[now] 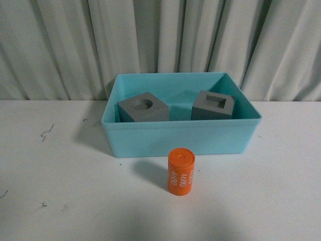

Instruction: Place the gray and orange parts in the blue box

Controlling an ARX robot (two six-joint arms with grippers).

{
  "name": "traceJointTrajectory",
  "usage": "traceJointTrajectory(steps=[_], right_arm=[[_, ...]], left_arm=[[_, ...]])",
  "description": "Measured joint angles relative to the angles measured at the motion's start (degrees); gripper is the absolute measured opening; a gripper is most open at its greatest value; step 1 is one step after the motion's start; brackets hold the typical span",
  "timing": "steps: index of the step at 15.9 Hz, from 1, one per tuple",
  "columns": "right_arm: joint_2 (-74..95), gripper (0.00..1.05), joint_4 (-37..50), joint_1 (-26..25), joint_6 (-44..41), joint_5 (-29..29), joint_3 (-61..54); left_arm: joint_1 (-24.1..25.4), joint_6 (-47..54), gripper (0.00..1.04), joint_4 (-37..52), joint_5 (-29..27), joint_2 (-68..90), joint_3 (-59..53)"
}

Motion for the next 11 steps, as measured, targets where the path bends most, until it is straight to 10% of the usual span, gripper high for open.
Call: traceJointTrajectory(steps=[5, 8, 11], right_arm=[[0.0, 0.98, 0.0, 0.0, 0.0, 0.0, 0.0], [0.0, 0.98, 0.0, 0.0, 0.0, 0.0, 0.0], [0.0, 0.98, -0.1, 0.0, 0.0, 0.0, 0.0]], left_arm=[[31.3, 3.4, 0.98, -17.9, 13.4, -27.6, -12.1], [32.2, 4.2, 0.96, -13.5, 16.2, -27.5, -14.0], [26.4, 17.9, 0.67, 15.9, 22.2, -43.6, -28.6]])
